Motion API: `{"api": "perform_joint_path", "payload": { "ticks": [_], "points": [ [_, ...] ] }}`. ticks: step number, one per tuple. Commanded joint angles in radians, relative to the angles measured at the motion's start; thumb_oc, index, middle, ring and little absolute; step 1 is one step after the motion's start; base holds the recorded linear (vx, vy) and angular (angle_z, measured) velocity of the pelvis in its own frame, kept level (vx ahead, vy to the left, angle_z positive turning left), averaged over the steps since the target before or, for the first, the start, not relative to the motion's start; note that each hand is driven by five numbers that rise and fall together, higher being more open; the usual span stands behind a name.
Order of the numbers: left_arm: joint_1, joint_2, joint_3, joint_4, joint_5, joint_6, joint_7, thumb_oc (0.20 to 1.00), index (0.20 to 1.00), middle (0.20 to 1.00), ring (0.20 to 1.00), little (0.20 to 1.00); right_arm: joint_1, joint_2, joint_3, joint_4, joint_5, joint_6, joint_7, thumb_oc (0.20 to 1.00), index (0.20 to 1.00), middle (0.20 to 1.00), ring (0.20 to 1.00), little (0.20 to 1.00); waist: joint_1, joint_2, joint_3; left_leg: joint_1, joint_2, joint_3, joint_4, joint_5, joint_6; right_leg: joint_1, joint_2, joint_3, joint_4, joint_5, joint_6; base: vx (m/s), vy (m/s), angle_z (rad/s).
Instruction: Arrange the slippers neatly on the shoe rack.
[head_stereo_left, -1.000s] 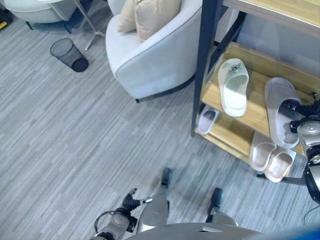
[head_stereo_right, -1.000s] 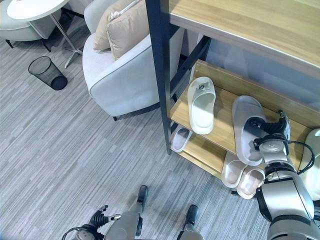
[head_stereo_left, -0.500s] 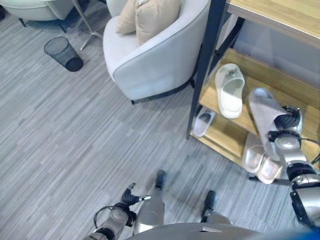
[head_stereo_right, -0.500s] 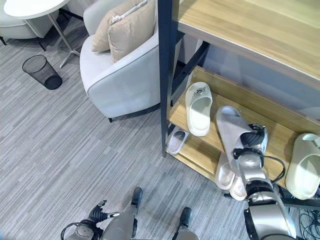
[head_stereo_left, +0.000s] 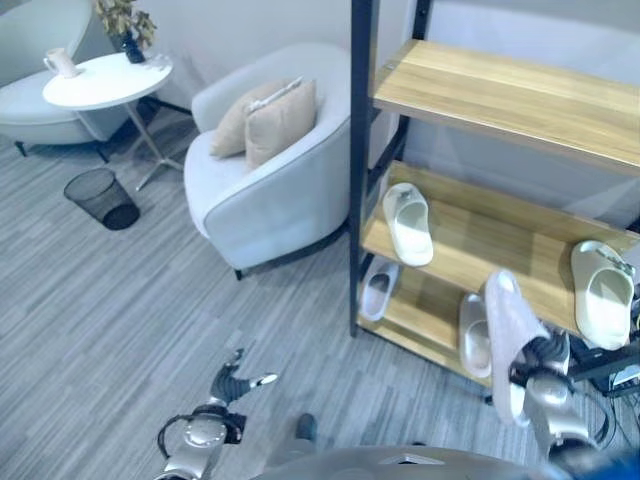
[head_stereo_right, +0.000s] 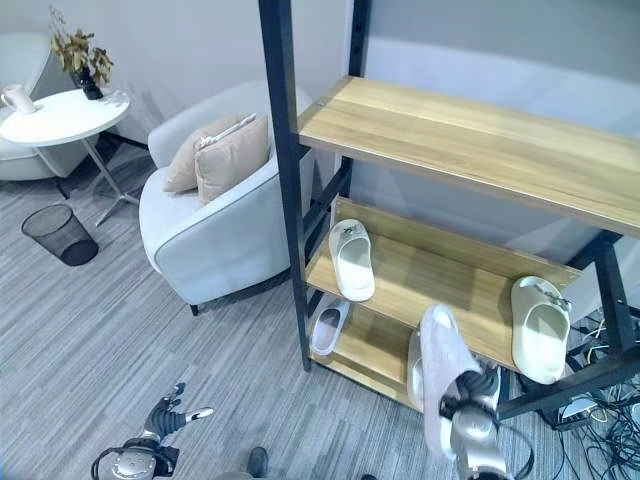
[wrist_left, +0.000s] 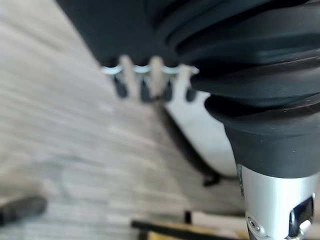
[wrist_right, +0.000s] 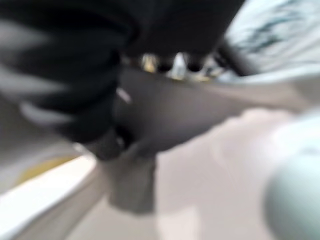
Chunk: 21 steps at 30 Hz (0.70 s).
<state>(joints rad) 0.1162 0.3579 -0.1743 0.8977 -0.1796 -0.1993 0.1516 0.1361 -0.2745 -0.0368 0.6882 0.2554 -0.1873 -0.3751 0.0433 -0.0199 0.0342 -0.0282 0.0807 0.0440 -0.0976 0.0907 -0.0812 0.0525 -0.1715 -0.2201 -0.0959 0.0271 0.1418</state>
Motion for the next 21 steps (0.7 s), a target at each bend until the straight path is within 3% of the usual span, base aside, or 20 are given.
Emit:
{"api": "perform_joint_path", "payload": {
  "ticks": [1, 5, 8, 10, 12, 14, 21],
  "points": [
    [-0.060, 0.015, 0.042, 0.074, -0.026, -0.026, 0.000, 1.000, 1.000, 1.000, 1.000, 1.000, -0.017, -0.006, -0.001, -0.089, 0.024, -0.051, 0.075, 0.200, 0.200, 0.200, 0.200, 0.200, 0.007, -0.020, 0.035, 0.085, -0.011, 0.049, 0.010, -0.127, 0.003, 0.056, -0.005, 0.001, 0.019, -0.057, 0.023, 0.10, 0.009, -0.09],
    [-0.070, 0.021, 0.099, 0.117, -0.064, -0.033, 0.008, 1.000, 1.000, 1.000, 1.000, 1.000, 0.060, 0.025, 0.031, -0.121, 0.039, -0.052, 0.128, 0.200, 0.200, 0.200, 0.200, 0.200, -0.010, -0.025, 0.050, 0.124, -0.007, 0.062, 0.046, -0.146, 0.007, 0.083, -0.012, 0.023, 0.060, -0.082, 0.018, 0.06, 0.003, -0.21],
    [-0.152, 0.025, 0.116, 0.138, -0.141, -0.052, 0.037, 1.000, 1.000, 1.000, 1.000, 1.000, 0.037, 0.018, 0.054, -0.111, 0.066, -0.057, 0.133, 0.200, 0.200, 0.200, 0.200, 0.200, -0.027, -0.033, 0.171, 0.016, -0.001, 0.064, 0.255, -0.199, 0.006, 0.006, -0.028, 0.056, 0.210, -0.117, 0.002, -0.29, -0.022, -0.20],
    [-0.193, 0.028, 0.112, 0.090, -0.201, -0.090, 0.055, 1.000, 1.000, 1.000, 1.000, 1.000, 0.015, 0.002, 0.066, -0.117, 0.081, -0.065, 0.125, 0.200, 0.200, 0.200, 0.200, 0.200, -0.035, -0.033, 0.237, -0.108, 0.013, 0.049, 0.374, -0.219, 0.008, -0.117, -0.037, 0.071, 0.318, -0.119, -0.010, -0.40, -0.005, -0.04],
    [-0.228, 0.033, 0.111, 0.046, -0.282, -0.123, 0.070, 1.000, 1.000, 1.000, 1.000, 1.000, -0.023, -0.024, 0.083, -0.109, 0.102, -0.076, 0.121, 0.200, 0.200, 0.200, 0.200, 0.200, -0.044, -0.024, 0.264, -0.252, 0.020, 0.035, 0.470, -0.231, 0.017, -0.281, -0.034, 0.100, 0.428, -0.119, -0.016, -0.39, 0.054, -0.02],
    [-0.333, 0.044, 0.077, 0.003, -0.347, -0.155, 0.099, 1.000, 1.000, 1.000, 1.000, 1.000, -0.155, -0.067, 0.132, -0.094, 0.127, -0.093, 0.068, 0.200, 0.200, 0.200, 0.200, 0.200, -0.041, -0.004, 0.259, -0.458, 0.024, 0.024, 0.627, -0.285, 0.034, -0.494, -0.038, 0.135, 0.592, -0.183, -0.025, -0.27, 0.099, -0.31],
    [-0.525, 0.054, 0.049, -0.151, -0.454, -0.197, 0.155, 1.000, 1.000, 1.000, 1.000, 1.000, -0.434, -0.116, 0.158, -0.137, 0.120, -0.125, -0.053, 0.200, 0.200, 0.200, 0.200, 0.200, -0.041, 0.030, 0.276, -0.840, 0.025, -0.008, 0.877, -0.339, 0.052, -0.874, -0.063, 0.179, 0.856, -0.251, -0.055, -0.10, 0.057, 0.02]
  ]
}}
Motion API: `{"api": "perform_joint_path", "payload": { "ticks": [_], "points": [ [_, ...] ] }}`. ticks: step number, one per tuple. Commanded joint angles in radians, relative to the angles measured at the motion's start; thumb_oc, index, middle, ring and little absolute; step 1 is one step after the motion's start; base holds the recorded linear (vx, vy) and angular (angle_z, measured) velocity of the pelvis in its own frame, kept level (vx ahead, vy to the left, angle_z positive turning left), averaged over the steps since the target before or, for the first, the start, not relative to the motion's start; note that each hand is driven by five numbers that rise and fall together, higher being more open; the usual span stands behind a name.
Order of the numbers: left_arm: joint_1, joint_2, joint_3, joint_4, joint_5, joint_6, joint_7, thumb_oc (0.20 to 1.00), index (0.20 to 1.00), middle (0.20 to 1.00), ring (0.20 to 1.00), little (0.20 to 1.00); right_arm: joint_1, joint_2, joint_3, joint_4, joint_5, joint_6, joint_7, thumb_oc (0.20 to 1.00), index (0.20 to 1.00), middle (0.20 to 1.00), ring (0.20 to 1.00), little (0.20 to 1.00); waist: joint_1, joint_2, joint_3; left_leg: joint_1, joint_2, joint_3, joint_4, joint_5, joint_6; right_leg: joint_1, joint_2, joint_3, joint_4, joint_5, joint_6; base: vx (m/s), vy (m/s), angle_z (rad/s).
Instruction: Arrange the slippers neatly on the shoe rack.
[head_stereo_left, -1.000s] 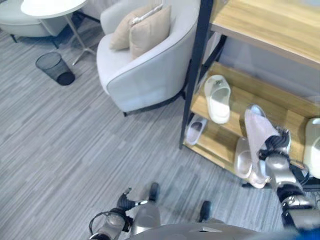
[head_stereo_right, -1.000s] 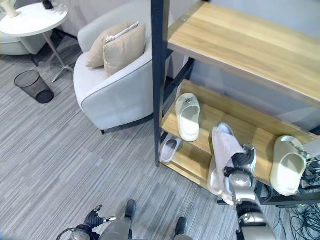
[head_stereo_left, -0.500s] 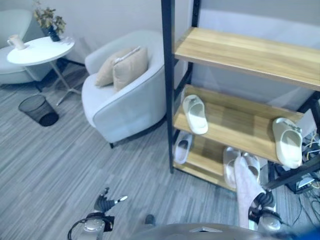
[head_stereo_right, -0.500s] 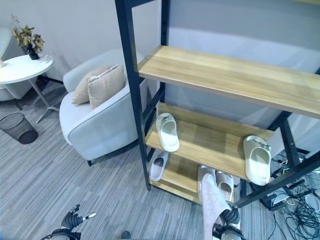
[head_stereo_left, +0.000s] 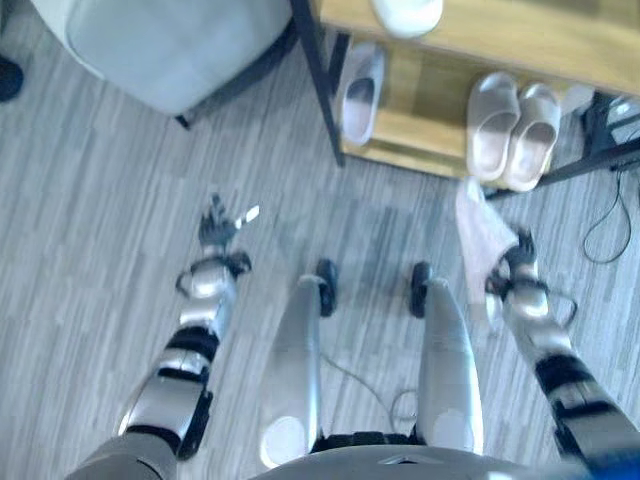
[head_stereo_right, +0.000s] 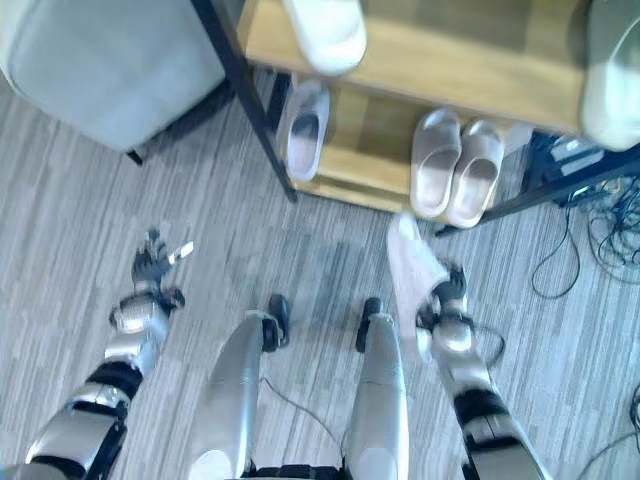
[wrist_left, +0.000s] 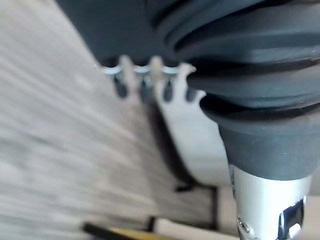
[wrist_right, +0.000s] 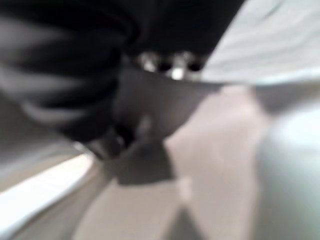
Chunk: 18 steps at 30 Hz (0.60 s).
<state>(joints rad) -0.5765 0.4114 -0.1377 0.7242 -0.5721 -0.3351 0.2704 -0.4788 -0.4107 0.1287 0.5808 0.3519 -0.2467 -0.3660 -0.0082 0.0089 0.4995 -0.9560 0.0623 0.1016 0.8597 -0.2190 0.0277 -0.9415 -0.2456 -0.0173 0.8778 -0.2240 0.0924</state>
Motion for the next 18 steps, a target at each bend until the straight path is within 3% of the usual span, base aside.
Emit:
{"api": "perform_joint_path", "payload": {
  "ticks": [1, 6, 15, 18],
  "points": [
    [0.154, -0.009, 0.018, 0.002, -0.079, -0.063, 0.044, 1.000, 1.000, 1.000, 1.000, 1.000, 0.133, 0.025, -0.008, -0.031, 0.041, -0.075, -0.075, 0.200, 0.200, 0.200, 0.200, 0.200, 0.014, 0.013, -0.183, 0.020, 0.040, -0.071, -0.031, -0.043, -0.054, 0.047, 0.010, -0.011, -0.058, -0.018, -0.015, -0.04, 0.041, 0.05],
    [0.107, -0.004, -0.004, 0.008, -0.077, -0.051, 0.059, 1.000, 1.000, 1.000, 1.000, 1.000, -0.058, -0.003, -0.002, -0.004, 0.080, -0.093, -0.108, 0.200, 0.200, 0.200, 0.200, 0.200, 0.030, 0.042, -0.205, -0.197, 0.034, -0.081, 0.098, -0.081, -0.047, -0.180, 0.000, 0.029, 0.083, -0.058, -0.030, 0.01, 0.010, 0.03],
    [0.090, 0.035, -0.039, -0.021, -0.085, -0.038, 0.069, 1.000, 1.000, 1.000, 1.000, 1.000, -0.354, -0.126, 0.050, 0.184, 0.131, -0.061, -0.122, 0.200, 0.200, 0.200, 0.200, 0.200, 0.077, 0.081, -0.223, -0.377, 0.020, -0.094, 0.202, -0.111, -0.026, -0.361, -0.014, 0.050, 0.203, -0.086, -0.029, 0.04, 0.001, 0.02],
    [0.096, 0.047, -0.065, -0.038, -0.083, -0.034, 0.067, 1.000, 1.000, 1.000, 1.000, 1.000, -0.459, -0.168, 0.084, 0.279, 0.170, -0.042, -0.111, 0.200, 0.200, 0.200, 0.200, 0.200, 0.094, 0.081, -0.233, -0.428, 0.007, -0.098, 0.232, -0.117, -0.021, -0.405, -0.030, 0.057, 0.236, -0.092, -0.030, 0.05, -0.004, 0.13]
  ]
}}
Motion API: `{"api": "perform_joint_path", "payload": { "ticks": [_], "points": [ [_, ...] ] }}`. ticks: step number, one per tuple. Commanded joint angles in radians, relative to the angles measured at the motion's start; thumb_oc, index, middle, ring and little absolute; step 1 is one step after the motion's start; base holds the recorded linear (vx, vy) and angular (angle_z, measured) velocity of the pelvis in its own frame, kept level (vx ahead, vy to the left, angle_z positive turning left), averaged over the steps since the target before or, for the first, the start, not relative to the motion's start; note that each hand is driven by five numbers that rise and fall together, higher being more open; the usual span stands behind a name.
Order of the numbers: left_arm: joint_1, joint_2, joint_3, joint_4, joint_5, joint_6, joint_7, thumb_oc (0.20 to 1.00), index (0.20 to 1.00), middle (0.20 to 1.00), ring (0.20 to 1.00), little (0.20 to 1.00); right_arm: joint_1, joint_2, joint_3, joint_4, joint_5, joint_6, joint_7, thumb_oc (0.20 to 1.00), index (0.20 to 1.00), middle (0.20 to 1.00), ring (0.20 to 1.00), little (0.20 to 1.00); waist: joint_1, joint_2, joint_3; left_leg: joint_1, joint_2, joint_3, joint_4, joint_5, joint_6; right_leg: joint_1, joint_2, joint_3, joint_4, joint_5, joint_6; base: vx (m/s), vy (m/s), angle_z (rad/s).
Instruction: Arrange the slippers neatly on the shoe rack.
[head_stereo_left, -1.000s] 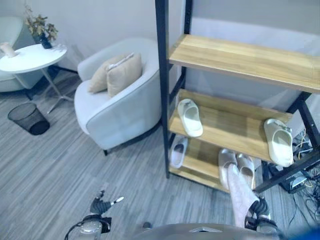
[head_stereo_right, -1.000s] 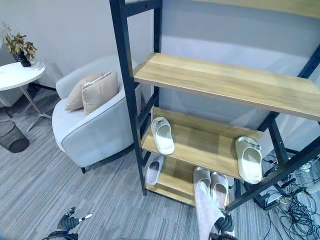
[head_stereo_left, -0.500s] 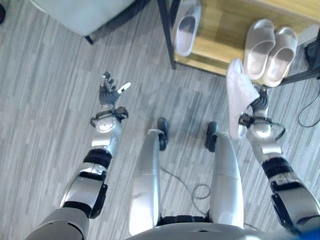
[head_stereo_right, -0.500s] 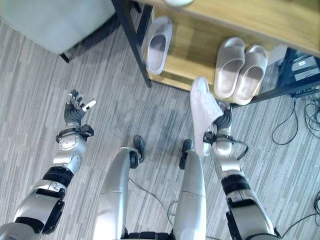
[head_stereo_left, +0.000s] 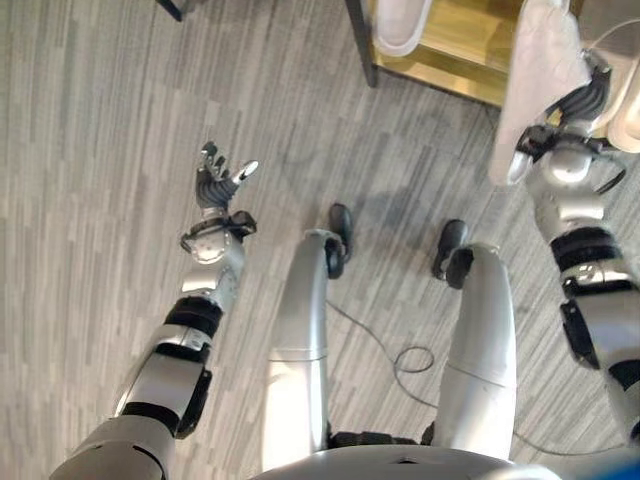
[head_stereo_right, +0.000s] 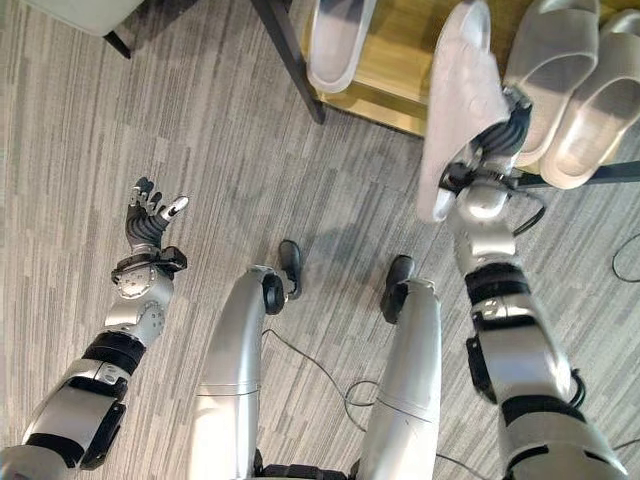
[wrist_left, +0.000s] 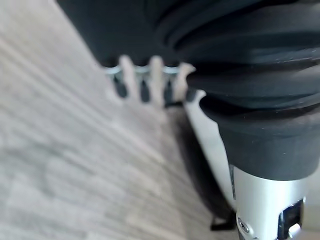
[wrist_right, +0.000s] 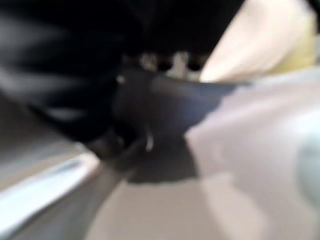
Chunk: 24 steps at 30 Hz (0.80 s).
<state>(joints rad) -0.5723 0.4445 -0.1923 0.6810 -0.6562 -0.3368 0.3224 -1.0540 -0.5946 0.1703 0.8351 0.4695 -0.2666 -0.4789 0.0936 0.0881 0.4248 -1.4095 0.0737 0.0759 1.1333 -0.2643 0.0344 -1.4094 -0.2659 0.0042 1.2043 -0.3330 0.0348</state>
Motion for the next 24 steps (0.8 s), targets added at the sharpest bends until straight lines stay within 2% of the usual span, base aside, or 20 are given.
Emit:
{"api": "perform_joint_path", "payload": {
  "ticks": [1, 9, 17, 24],
  "points": [
    [0.095, 0.018, -0.021, 0.001, 0.003, -0.031, 0.011, 1.000, 1.000, 1.000, 1.000, 1.000, 0.077, -0.003, 0.055, 0.062, 0.064, -0.016, 0.005, 0.200, 0.200, 0.200, 0.200, 0.200, -0.001, 0.002, -0.162, 0.011, -0.008, -0.072, -0.035, -0.073, -0.027, 0.048, -0.014, 0.036, -0.082, 0.014, 0.028, 0.06, 0.009, 0.16],
    [0.131, 0.051, -0.094, -0.091, 0.024, -0.037, -0.011, 1.000, 1.000, 1.000, 1.000, 1.000, -0.165, -0.093, 0.132, 0.278, 0.166, 0.008, 0.003, 0.200, 0.200, 0.200, 0.200, 0.200, 0.056, 0.015, -0.192, -0.101, -0.036, -0.070, 0.016, -0.077, -0.024, -0.057, -0.050, 0.049, -0.024, 0.004, 0.032, 0.05, 0.035, 0.10],
    [0.159, 0.079, -0.137, -0.155, 0.090, -0.043, -0.019, 1.000, 1.000, 1.000, 1.000, 1.000, -0.228, -0.150, 0.151, 0.358, 0.217, -0.004, 0.011, 0.200, 0.200, 0.200, 0.200, 0.200, 0.082, 0.020, -0.209, -0.125, -0.048, -0.066, -0.010, -0.059, -0.029, -0.069, -0.067, 0.032, -0.039, 0.010, 0.041, 0.02, 0.018, 0.06],
    [0.166, 0.115, -0.212, -0.200, 0.223, -0.043, -0.019, 1.000, 1.000, 1.000, 1.000, 1.000, -0.271, -0.208, 0.177, 0.395, 0.248, -0.013, 0.027, 0.200, 0.200, 0.200, 0.200, 0.200, 0.108, 0.021, -0.231, -0.125, -0.071, -0.077, -0.072, -0.033, -0.037, -0.048, -0.090, 0.007, -0.095, 0.024, 0.054, 0.01, 0.012, 0.09]
  ]
}}
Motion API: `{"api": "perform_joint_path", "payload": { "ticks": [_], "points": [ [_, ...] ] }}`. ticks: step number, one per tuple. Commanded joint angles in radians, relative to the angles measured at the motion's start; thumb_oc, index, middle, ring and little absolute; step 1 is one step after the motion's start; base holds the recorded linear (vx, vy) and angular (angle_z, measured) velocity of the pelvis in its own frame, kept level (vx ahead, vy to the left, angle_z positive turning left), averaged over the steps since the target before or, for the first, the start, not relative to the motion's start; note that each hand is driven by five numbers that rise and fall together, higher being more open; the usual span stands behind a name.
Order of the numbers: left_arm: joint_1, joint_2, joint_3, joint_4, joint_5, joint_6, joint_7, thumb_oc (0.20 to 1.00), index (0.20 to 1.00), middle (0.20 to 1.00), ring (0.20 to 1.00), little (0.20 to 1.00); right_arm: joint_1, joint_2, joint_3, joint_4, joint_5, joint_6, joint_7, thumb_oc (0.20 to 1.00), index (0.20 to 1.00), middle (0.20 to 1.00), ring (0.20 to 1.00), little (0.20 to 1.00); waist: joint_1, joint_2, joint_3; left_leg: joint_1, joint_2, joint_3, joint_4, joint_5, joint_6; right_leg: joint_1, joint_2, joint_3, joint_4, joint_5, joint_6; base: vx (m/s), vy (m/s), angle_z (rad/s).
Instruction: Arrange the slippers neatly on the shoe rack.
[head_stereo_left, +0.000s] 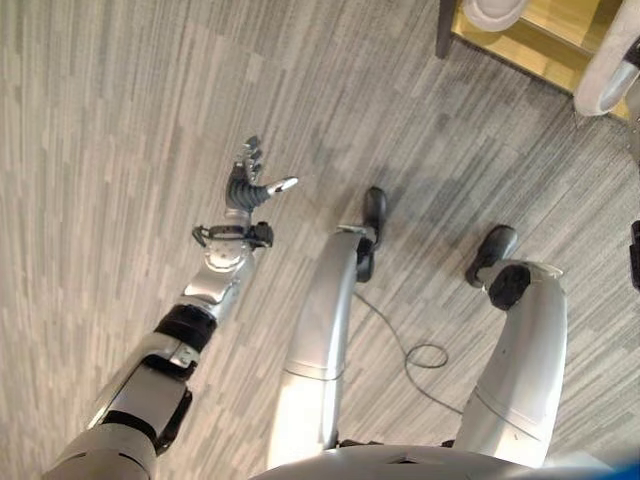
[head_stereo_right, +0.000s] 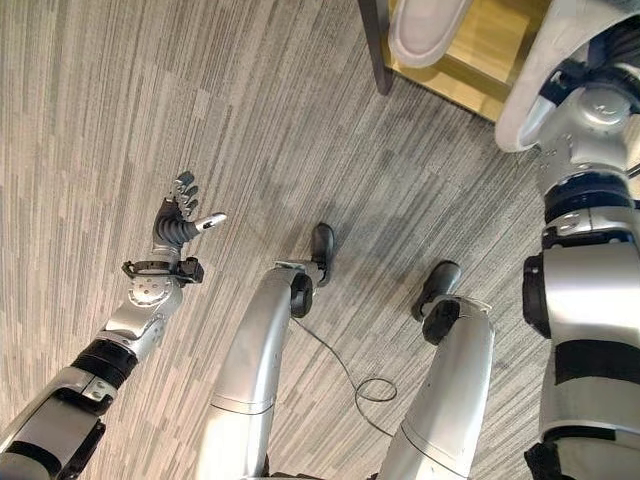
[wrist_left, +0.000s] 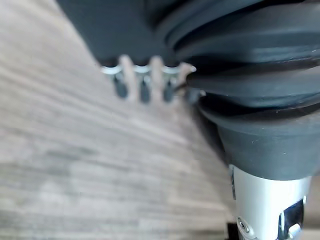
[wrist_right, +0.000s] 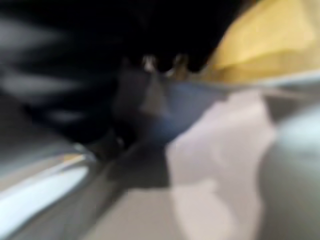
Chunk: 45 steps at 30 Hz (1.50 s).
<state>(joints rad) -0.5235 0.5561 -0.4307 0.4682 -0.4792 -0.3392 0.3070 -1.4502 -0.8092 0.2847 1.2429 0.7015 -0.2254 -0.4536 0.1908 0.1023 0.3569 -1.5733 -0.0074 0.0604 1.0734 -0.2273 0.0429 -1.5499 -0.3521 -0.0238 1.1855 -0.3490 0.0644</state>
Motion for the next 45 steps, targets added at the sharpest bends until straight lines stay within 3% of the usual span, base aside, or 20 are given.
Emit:
{"api": "perform_joint_path", "payload": {
  "ticks": [1, 3, 4, 5, 13, 22, 25, 30, 45],
  "points": [
    [0.126, 0.006, 0.012, 0.011, 0.061, -0.037, -0.002, 1.000, 1.000, 1.000, 1.000, 1.000, 0.102, 0.007, 0.077, 0.000, 0.019, -0.053, 0.003, 0.200, 0.200, 0.200, 0.200, 0.200, 0.017, 0.011, -0.164, 0.040, 0.004, -0.060, -0.031, -0.061, -0.048, 0.096, -0.008, 0.030, -0.092, 0.046, 0.026, -0.03, 0.039, 0.08],
    [0.131, 0.005, -0.001, 0.022, 0.060, -0.037, 0.002, 1.000, 1.000, 1.000, 1.000, 1.000, 0.072, 0.017, 0.092, 0.010, 0.042, -0.056, 0.000, 0.200, 0.200, 0.200, 0.200, 0.200, 0.024, 0.012, -0.165, 0.039, -0.004, -0.055, -0.065, -0.038, -0.055, 0.101, -0.011, 0.025, -0.120, 0.062, 0.032, -0.04, 0.037, 0.13],
    [0.137, 0.001, -0.001, 0.027, 0.055, -0.032, -0.003, 1.000, 1.000, 1.000, 1.000, 1.000, 0.070, 0.017, 0.106, 0.015, 0.041, -0.050, 0.005, 0.853, 0.853, 0.853, 0.853, 0.853, 0.023, 0.012, -0.165, 0.040, -0.006, -0.057, -0.069, -0.035, -0.056, 0.101, -0.013, 0.027, -0.125, 0.063, 0.031, -0.02, 0.028, 0.17],
    [0.138, -0.001, 0.001, 0.032, 0.050, -0.030, -0.008, 1.000, 1.000, 1.000, 1.000, 1.000, 0.065, 0.022, 0.115, 0.016, 0.038, -0.045, 0.009, 1.000, 1.000, 1.000, 1.000, 1.000, 0.019, 0.014, -0.164, 0.034, -0.010, -0.057, -0.063, -0.030, -0.056, 0.098, -0.013, 0.030, -0.119, 0.067, 0.029, -0.01, 0.018, 0.14],
    [0.115, -0.015, 0.012, 0.038, 0.025, -0.030, -0.004, 1.000, 1.000, 1.000, 1.000, 1.000, 0.098, 0.020, 0.068, 0.021, 0.082, -0.053, -0.009, 1.000, 1.000, 1.000, 1.000, 1.000, 0.022, 0.027, -0.150, 0.065, -0.018, -0.044, -0.179, 0.022, -0.069, 0.114, -0.018, 0.028, -0.190, 0.107, 0.044, -0.06, 0.019, -0.01],
    [0.132, -0.023, 0.045, 0.035, 0.028, -0.031, -0.013, 1.000, 1.000, 1.000, 1.000, 1.000, 0.210, 0.030, 0.014, -0.065, 0.095, -0.087, 0.028, 1.000, 1.000, 1.000, 1.000, 1.000, 0.011, 0.028, -0.145, 0.063, -0.010, -0.053, -0.195, 0.034, -0.069, 0.115, -0.001, 0.021, -0.210, 0.128, 0.049, -0.02, -0.001, -0.01],
    [0.149, -0.021, 0.054, 0.041, 0.050, -0.038, -0.017, 1.000, 1.000, 1.000, 1.000, 1.000, 0.242, 0.026, 0.008, -0.141, 0.031, -0.121, 0.014, 1.000, 1.000, 1.000, 1.000, 1.000, 0.007, 0.020, -0.147, 0.066, -0.008, -0.063, -0.213, 0.044, -0.068, 0.119, 0.006, 0.018, -0.226, 0.133, 0.052, -0.03, -0.018, -0.02],
    [0.165, -0.013, 0.055, 0.042, 0.078, -0.046, -0.002, 1.000, 1.000, 1.000, 1.000, 1.000, 0.215, -0.023, 0.088, -0.120, -0.208, -0.073, -0.043, 1.000, 1.000, 1.000, 1.000, 1.000, 0.012, 0.019, -0.150, 0.060, -0.011, -0.070, -0.227, 0.051, -0.068, 0.117, 0.002, 0.010, -0.240, 0.137, 0.057, 0.00, 0.000, 0.00],
    [0.179, -0.010, 0.022, 0.066, 0.107, -0.064, 0.030, 1.000, 1.000, 1.000, 1.000, 1.000, 0.085, -0.070, 0.190, -0.120, -0.371, -0.027, -0.147, 1.000, 1.000, 1.000, 1.000, 1.000, 0.026, 0.019, -0.171, 0.062, -0.033, -0.060, -0.266, 0.050, -0.061, 0.151, -0.023, -0.006, -0.298, 0.137, 0.074, 0.03, 0.034, 0.03]
  ]
}}
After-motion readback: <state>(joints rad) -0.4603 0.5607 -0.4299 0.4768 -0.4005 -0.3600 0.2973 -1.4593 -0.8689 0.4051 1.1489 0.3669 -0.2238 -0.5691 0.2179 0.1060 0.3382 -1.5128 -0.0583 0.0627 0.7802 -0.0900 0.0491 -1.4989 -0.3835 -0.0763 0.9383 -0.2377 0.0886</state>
